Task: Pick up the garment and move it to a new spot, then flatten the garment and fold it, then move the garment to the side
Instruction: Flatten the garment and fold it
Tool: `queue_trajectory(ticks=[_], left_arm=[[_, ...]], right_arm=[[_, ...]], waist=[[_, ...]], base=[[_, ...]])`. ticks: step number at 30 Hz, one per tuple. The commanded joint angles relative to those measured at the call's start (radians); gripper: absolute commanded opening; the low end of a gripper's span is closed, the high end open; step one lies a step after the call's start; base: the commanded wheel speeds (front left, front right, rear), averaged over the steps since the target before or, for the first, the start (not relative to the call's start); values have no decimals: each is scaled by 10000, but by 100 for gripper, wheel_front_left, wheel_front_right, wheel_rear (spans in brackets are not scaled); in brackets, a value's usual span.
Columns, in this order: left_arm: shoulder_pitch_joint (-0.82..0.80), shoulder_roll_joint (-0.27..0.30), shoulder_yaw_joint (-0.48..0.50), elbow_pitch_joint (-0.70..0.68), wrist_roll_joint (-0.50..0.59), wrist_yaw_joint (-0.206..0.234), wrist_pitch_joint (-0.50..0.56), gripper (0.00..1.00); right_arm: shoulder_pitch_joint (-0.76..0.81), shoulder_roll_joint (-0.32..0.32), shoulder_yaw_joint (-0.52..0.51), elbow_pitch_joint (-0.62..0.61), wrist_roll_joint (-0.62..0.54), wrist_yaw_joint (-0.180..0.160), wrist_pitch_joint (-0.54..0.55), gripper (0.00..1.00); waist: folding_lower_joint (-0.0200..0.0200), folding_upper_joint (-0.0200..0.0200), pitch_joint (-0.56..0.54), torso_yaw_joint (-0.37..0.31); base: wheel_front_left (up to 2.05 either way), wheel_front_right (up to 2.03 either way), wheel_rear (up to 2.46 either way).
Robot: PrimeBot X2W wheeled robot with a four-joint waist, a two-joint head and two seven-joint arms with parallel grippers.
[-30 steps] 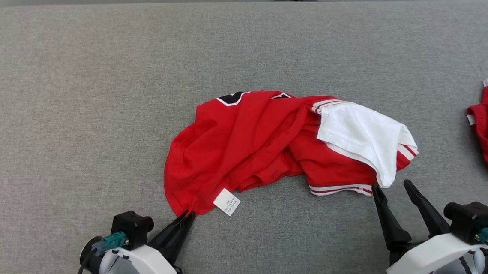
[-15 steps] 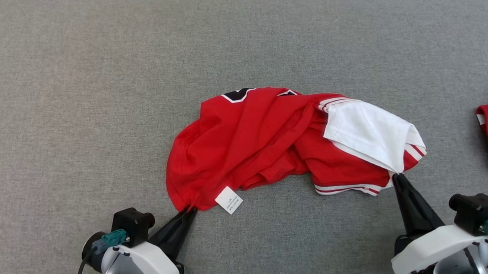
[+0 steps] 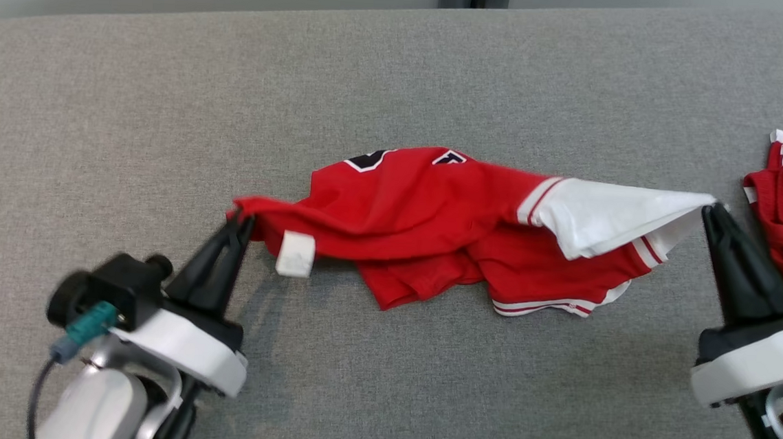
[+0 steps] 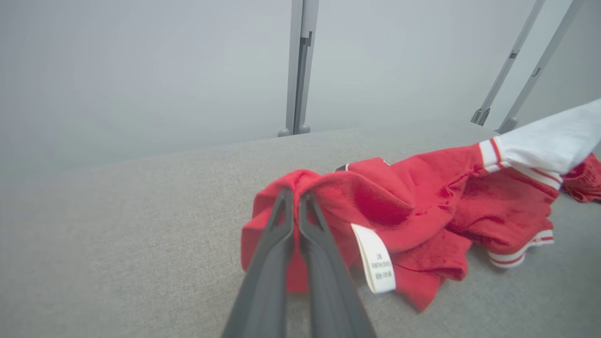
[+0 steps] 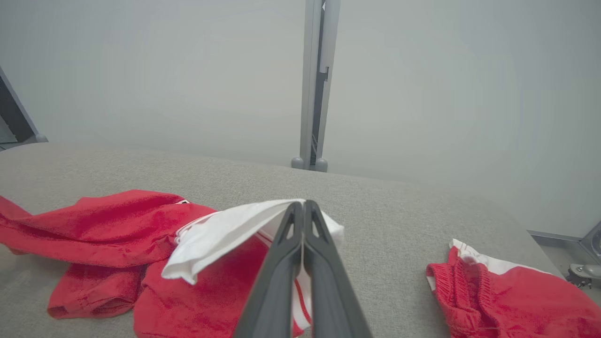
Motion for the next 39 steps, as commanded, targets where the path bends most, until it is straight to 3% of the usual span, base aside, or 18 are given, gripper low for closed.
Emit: queue_trajectory(ticks=[1,10,16,22,29,39], left_arm=[[-232,111,98,-160,75,44,26,0],[-1871,1247,1070,-2476,363,326,990,0],[-3828,1658,1907,-3542,262,417,1558,0],[-5363,1865,2041,-3789,351,385,2222,0],[-6410,1674,1741,-3225,74,166,2664,0],[-9701,798,1205,641,-277,-798,2561,0]], right_arm=[[-177,-143,-39,-131,-120,-3,92,0],[-2034,-1275,-426,-1312,164,-3,705,0],[-3792,-1934,-999,-1834,467,-3,958,0],[-5135,-2300,-935,-1899,750,-3,1309,0],[-6187,-2404,-359,-1185,1266,-3,1545,0],[-9893,-2113,875,2001,2193,-3,1016,0]], waist=[[0,0,-35,-3],[0,0,-318,-23],[0,0,-444,76],[0,0,-461,30],[0,0,-94,-15],[0,0,1135,22]], base=[[0,0,0],[0,0,0],[0,0,0],[0,0,0],[0,0,0],[0,0,0]])
